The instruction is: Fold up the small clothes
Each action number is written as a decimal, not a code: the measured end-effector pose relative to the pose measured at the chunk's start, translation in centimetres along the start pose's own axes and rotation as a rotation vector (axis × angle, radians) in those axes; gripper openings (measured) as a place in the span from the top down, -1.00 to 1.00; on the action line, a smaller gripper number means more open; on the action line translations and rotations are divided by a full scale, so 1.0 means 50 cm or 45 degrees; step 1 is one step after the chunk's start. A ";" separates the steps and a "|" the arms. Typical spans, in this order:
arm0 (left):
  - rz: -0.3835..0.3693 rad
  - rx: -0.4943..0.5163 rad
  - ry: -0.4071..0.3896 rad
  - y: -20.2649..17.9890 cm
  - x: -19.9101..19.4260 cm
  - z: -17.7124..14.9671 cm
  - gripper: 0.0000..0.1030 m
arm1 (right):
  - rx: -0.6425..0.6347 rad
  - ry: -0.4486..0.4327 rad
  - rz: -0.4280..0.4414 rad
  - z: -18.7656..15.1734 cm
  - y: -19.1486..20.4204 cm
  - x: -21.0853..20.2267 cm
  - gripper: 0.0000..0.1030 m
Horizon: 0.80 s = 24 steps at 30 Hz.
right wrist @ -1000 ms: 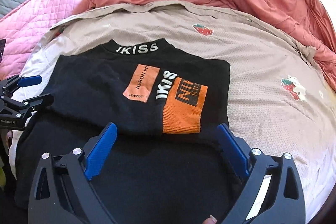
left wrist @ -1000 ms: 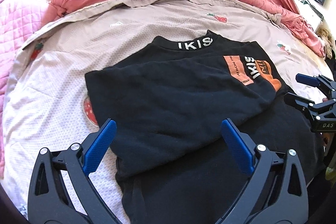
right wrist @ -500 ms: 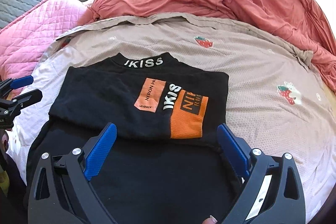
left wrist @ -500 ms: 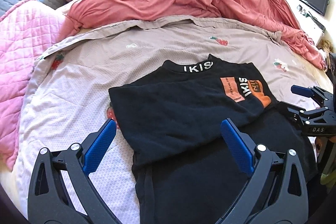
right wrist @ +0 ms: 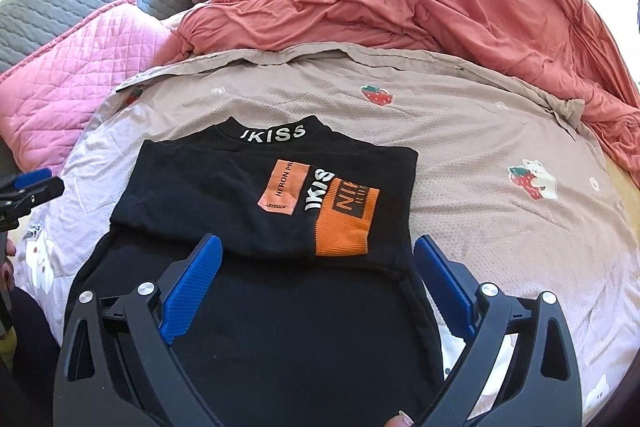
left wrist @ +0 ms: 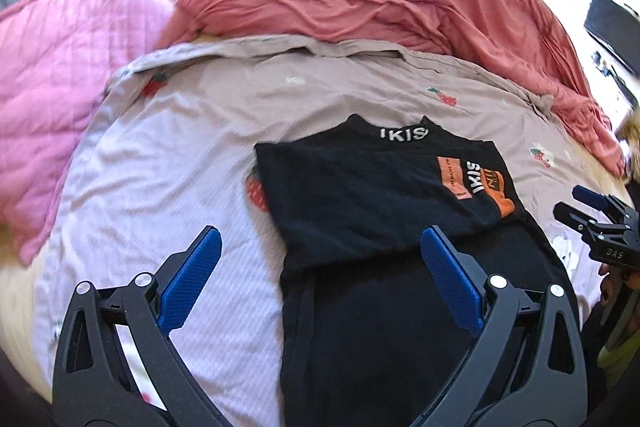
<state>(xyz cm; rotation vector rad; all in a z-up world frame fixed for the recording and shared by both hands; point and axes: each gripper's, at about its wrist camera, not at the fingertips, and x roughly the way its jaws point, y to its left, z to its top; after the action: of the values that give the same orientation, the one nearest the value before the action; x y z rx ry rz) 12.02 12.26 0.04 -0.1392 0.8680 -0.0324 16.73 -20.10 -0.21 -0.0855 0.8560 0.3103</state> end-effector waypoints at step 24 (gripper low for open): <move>0.095 -0.001 0.089 -0.005 -0.066 -0.094 -0.82 | 0.021 0.024 -0.069 -0.114 -0.072 -0.120 -0.91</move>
<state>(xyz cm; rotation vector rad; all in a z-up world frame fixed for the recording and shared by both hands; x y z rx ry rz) 6.28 11.79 -0.43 -0.1065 0.9426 0.0331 9.99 -26.06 0.43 -0.0960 0.8736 0.2520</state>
